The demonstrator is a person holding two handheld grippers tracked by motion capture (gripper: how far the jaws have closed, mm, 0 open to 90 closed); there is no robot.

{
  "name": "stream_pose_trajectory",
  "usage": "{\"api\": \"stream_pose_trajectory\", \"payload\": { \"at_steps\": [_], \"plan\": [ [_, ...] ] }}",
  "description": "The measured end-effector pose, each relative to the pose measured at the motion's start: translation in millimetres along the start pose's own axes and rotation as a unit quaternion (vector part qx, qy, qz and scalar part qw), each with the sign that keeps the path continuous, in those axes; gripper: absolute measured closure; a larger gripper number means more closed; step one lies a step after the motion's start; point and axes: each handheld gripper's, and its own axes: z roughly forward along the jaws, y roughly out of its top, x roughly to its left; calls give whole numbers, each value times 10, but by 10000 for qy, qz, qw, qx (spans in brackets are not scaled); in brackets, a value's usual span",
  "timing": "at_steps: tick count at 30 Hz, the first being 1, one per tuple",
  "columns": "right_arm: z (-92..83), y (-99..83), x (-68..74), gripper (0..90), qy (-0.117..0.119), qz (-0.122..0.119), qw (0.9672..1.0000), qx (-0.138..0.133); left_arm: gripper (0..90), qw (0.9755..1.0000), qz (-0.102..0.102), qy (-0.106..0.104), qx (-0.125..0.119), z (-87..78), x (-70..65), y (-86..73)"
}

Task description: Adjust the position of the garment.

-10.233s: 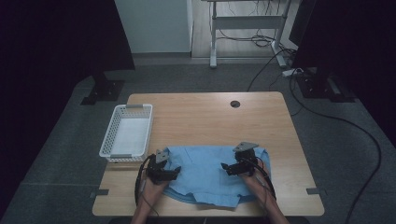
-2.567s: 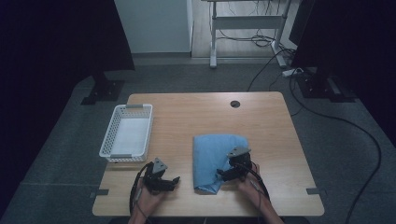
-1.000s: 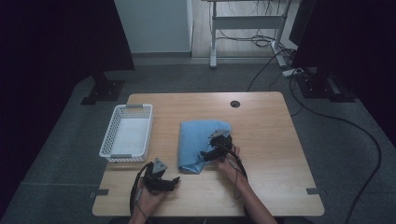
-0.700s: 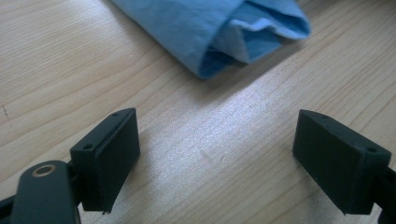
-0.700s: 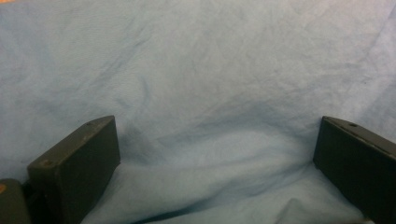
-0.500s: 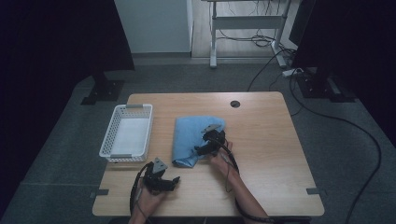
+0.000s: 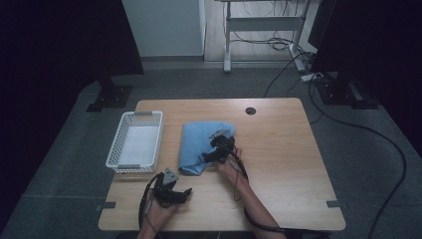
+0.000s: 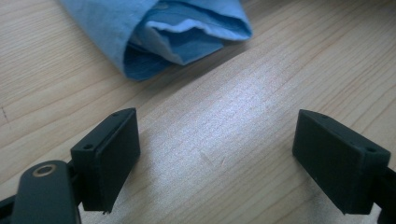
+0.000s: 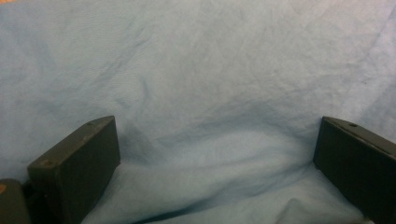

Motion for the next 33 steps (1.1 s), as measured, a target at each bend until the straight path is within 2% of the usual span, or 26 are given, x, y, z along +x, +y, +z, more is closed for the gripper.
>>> {"api": "stream_pose_trajectory", "payload": {
  "at_steps": [8,18,20,29,33],
  "plan": [
    [84,85,40,2,25,-5,10000,15,142,10000,-2,1,1,0,0,1],
    [46,71,21,6,169,-22,9999,-12,142,10000,-2,0,2,0,0,1],
    [-12,78,21,22,220,-27,9997,-46,142,10000,-5,0,0,1,0,1],
    [-376,143,0,27,292,-378,9988,-133,142,10000,0,0,7,0,0,1],
    [-564,133,-66,27,442,-247,9984,-254,142,10000,-7,0,1,1,-1,1]
  ]
}}
